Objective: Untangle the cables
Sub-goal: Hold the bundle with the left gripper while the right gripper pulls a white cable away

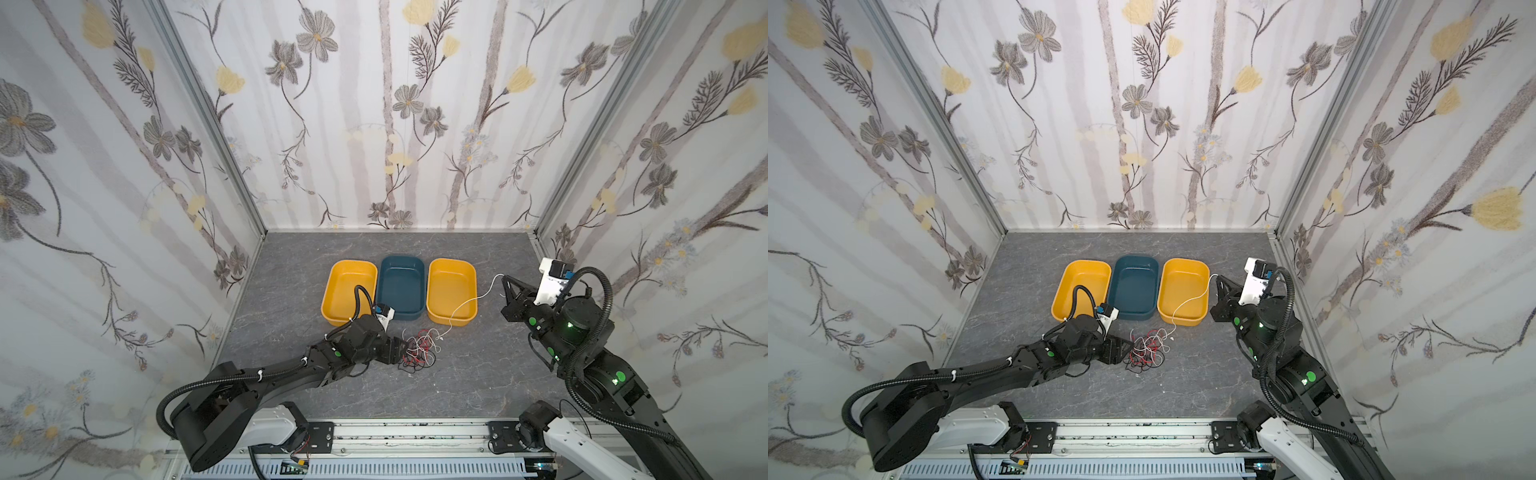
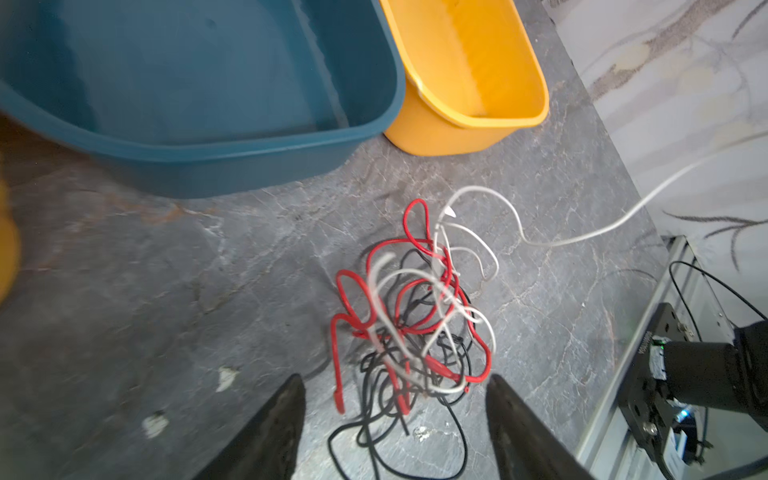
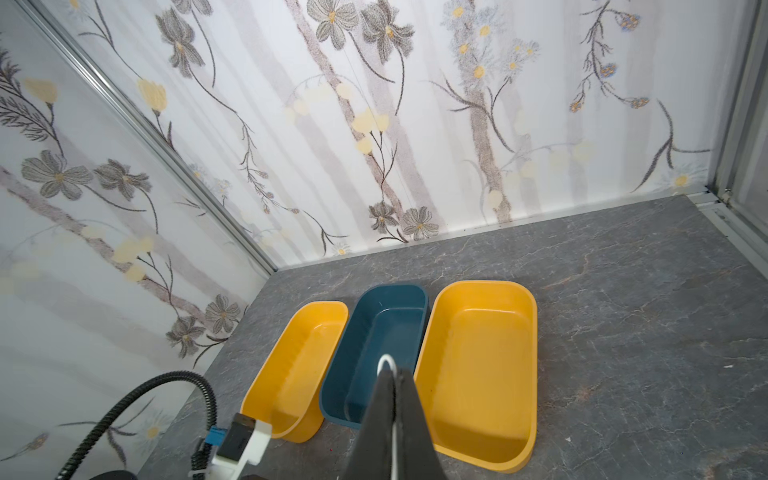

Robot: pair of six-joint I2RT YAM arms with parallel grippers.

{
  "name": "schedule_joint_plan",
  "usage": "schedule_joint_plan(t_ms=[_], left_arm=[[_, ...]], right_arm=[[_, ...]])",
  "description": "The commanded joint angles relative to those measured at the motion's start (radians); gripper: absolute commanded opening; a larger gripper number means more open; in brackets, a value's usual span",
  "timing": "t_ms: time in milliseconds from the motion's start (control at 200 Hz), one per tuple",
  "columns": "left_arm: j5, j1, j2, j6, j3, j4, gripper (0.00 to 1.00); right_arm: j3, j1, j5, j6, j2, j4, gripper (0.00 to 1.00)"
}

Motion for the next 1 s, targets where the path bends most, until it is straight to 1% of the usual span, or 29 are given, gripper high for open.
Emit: schedule_joint_plan(t_ms=[0,160,295,375,460,505,630,790,859,994], left_arm=[[0.086,-0.024,0.082,0.007,0.045,0.066,0.76],[0.071,-0.057,0.233,0.002,0.115,0.089,0.78],[0.03,-0.064,0.331,0.001,0.183,0.026,0.71],[0.007,-0.067,0.362,0.009,0.214,-0.03,0.64],[-0.029,-0.067,0.376,0.015,0.23,-0.075,0.46],[-0.045,-0.068,0.376,0.016,0.23,-0.088,0.38],[-0.062,-0.066,0.355,0.006,0.205,-0.076,0.26],[-0.067,-0.049,0.32,-0.013,0.163,-0.067,0.05],[-0.073,-0.041,0.308,-0.015,0.152,-0.083,0.01],[-0.091,-0.032,0.269,-0.007,0.139,-0.121,0.01]], right_arm=[[-0.019,0.0,-0.092,0.041,0.013,0.075,0.0],[-0.021,0.001,-0.153,0.06,0.023,0.109,0.0],[0.014,-0.001,-0.111,0.04,0.005,0.084,0.0],[0.035,0.0,-0.067,0.023,-0.011,0.071,0.0],[0.052,-0.001,-0.016,0.008,-0.031,0.063,0.0],[0.059,-0.002,0.012,-0.003,-0.039,0.059,0.0],[0.084,-0.007,0.115,-0.033,-0.053,0.035,0.0],[0.114,-0.017,0.27,-0.081,-0.069,-0.008,0.0],[0.127,-0.022,0.344,-0.094,-0.073,-0.034,0.0],[0.144,-0.038,0.472,-0.102,-0.07,-0.09,0.0]])
